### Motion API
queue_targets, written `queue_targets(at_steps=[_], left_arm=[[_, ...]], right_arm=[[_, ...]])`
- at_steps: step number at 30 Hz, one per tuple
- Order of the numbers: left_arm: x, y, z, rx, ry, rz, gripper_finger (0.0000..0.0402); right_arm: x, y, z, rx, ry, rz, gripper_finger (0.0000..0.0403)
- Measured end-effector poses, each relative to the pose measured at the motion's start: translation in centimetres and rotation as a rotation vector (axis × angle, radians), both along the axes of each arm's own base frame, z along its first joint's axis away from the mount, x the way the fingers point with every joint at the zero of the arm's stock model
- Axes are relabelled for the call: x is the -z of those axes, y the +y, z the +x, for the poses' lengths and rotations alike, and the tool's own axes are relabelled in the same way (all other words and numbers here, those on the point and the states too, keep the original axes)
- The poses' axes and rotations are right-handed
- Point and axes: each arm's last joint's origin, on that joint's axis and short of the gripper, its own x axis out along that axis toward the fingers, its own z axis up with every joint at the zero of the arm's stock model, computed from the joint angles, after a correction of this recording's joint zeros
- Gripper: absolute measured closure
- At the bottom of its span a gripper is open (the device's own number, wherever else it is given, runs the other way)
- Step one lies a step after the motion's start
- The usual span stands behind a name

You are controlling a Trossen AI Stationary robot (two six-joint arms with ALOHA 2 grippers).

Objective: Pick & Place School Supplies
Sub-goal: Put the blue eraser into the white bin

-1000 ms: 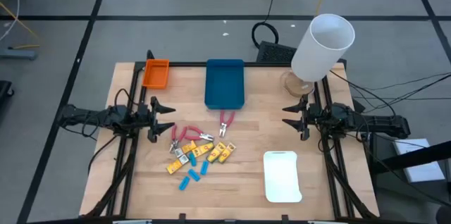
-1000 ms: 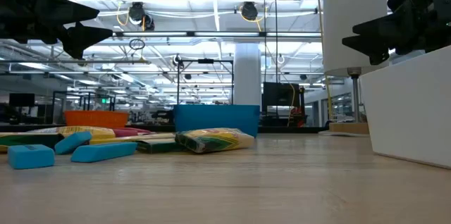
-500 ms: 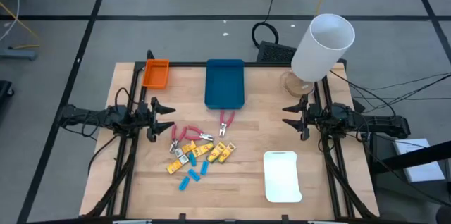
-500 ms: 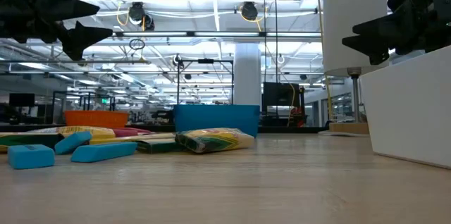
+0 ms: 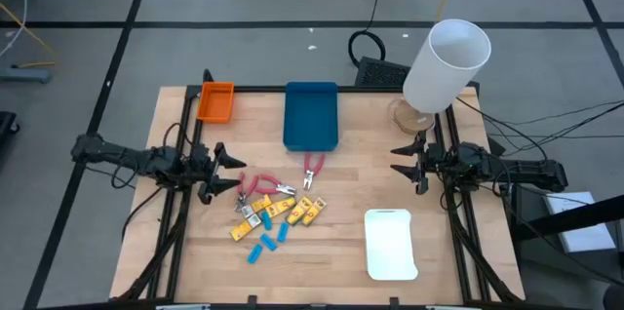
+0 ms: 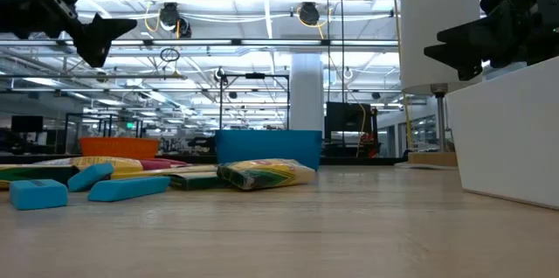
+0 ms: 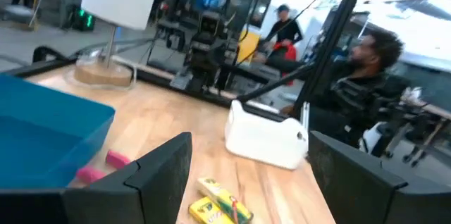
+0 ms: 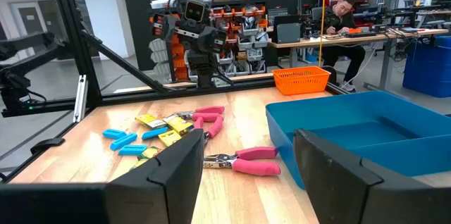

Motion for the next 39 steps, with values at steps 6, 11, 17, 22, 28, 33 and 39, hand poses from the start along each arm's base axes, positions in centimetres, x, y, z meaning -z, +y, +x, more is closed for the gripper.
queue_targets(at_steps=[6, 11, 17, 22, 28, 33, 39], left_arm=[[-3.1, -2.5, 3.1, 0.038, 0.206, 0.042, 0.0115], [-5.6, -6.2, 7.1, 0.095, 0.505, 0.096, 0.0115], [-7.0, -11.6, 11.4, 0.103, 0.858, 0.073, 0.0115], [-6.1, -15.6, 14.1, 0.039, 1.130, -0.036, 0.0115], [-2.9, -19.0, 15.9, -0.113, 1.382, -0.230, 0.0115], [0.5, -20.1, 16.0, -0.227, 1.592, -0.374, 0.0115], [3.1, -20.4, 16.5, -0.358, 1.630, -0.414, 0.0115]], right_arm=[[0.0, 0.0, 0.0, 0.000, 0.000, 0.000, 0.0193], [0.0, 0.0, 0.0, 0.000, 0.000, 0.000, 0.0193], [0.0, 0.0, 0.0, 0.000, 0.000, 0.000, 0.0193], [0.0, 0.0, 0.0, 0.000, 0.000, 0.000, 0.0193], [0.0, 0.0, 0.0, 0.000, 0.000, 0.000, 0.0193], [0.0, 0.0, 0.0, 0.001, 0.000, 0.000, 0.0193], [0.0, 0.0, 0.0, 0.000, 0.000, 0.000, 0.0193]])
